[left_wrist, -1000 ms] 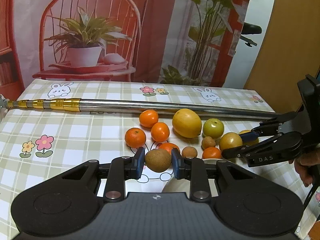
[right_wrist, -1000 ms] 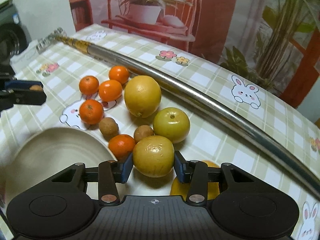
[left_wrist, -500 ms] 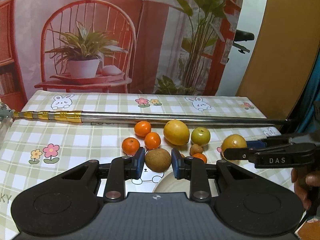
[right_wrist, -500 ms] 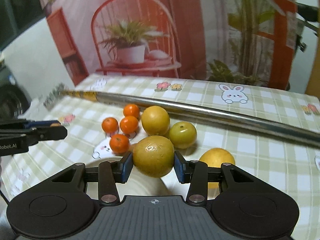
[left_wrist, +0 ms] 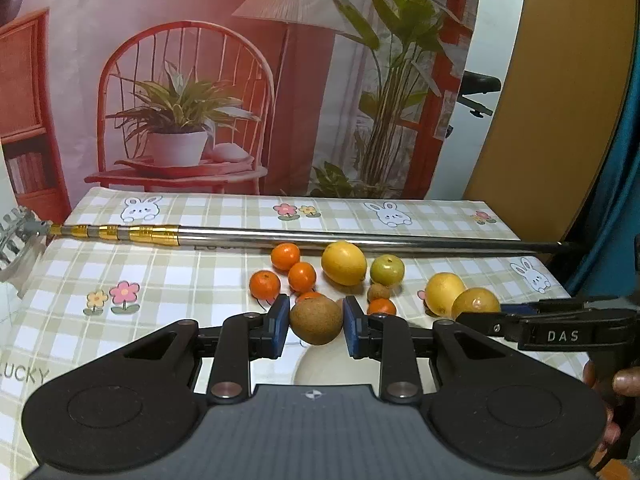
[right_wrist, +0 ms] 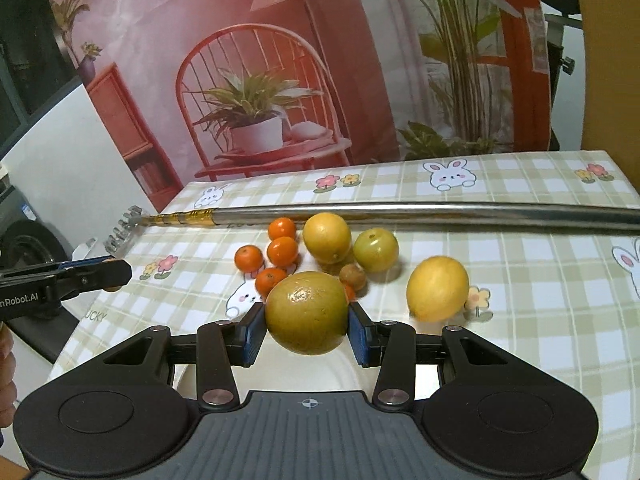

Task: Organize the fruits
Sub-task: 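Carry the grapefruit and the kiwi over the white plate with both tools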

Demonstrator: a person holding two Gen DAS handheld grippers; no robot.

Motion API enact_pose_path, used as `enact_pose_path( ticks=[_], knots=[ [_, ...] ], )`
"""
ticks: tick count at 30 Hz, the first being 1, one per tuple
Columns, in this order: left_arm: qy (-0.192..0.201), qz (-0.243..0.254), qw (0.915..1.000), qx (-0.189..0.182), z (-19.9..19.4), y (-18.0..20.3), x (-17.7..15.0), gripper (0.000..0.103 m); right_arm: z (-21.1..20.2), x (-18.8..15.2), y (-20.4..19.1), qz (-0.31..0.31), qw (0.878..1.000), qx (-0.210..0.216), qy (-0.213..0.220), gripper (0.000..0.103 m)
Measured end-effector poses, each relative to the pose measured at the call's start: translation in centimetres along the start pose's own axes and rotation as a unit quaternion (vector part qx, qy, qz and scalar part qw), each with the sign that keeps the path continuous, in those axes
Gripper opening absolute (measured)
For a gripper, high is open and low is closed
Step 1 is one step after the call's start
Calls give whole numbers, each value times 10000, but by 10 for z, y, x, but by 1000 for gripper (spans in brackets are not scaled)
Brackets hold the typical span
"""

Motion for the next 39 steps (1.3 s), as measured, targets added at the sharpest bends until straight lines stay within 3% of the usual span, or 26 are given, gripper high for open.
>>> enact_pose_path(
  ticks=[13,39],
  knots=[
    [-470,7,9988,-171,32,5,-39,30,14,-50,-9,-59,9987,-248,-440,40],
    [-1151,529,9919,-80,83,17,-72,30,40,-63,-4,-305,9948,-469,-846,40]
  ],
)
Point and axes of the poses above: each gripper's, at about its wrist camera, not at the fingertips, and z roughly the way its jaws point, y to its right, x to its top, the point moved 2 cm from there along z, roughly the way its jaws point, and after that the axes turned 5 degrees about -y, right-handed, at the moved point
